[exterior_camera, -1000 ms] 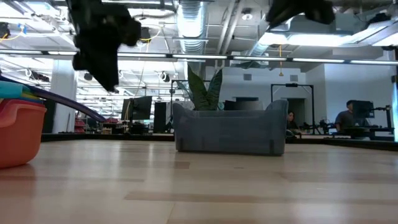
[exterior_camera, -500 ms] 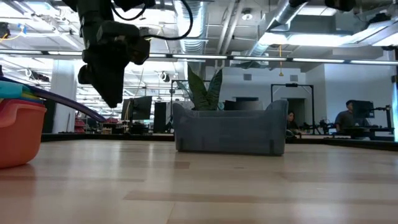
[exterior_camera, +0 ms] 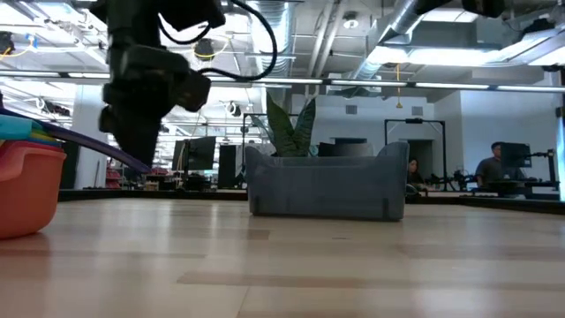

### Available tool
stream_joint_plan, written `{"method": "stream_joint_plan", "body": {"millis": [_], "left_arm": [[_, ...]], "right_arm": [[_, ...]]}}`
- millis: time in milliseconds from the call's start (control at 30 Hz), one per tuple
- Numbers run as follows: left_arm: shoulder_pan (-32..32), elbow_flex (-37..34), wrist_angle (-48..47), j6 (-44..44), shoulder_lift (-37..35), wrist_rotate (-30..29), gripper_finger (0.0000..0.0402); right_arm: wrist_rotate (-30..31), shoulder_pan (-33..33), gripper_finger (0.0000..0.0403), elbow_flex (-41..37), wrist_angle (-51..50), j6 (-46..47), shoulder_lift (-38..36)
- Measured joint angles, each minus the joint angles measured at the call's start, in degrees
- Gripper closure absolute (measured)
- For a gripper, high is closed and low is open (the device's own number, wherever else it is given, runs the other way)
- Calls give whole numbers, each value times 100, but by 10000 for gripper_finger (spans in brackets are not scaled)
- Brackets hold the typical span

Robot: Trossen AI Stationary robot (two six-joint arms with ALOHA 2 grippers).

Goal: Nest measuring cups in basket
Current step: Stack the dark blue measuring cup on top of the light blue measuring cup

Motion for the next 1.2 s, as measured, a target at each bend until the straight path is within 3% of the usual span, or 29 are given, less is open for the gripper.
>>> {"method": "stream_joint_plan", "body": {"millis": [233,533,800,1200], "left_arm": [[-506,0,38,-524,-8,30,292],[-911,0,457,-854,253,23,292],[-1037,4,889,-786,261,387,292],[-1374,4,1336,-397,259,881,292]], "right_arm": [[-17,0,370,0,-163,-59,0],[-22,-85,387,2,-156,-87,0],[-82,-78,373,4,-141,-85,2],[-153,-79,384,4,-130,-76,2]]}}
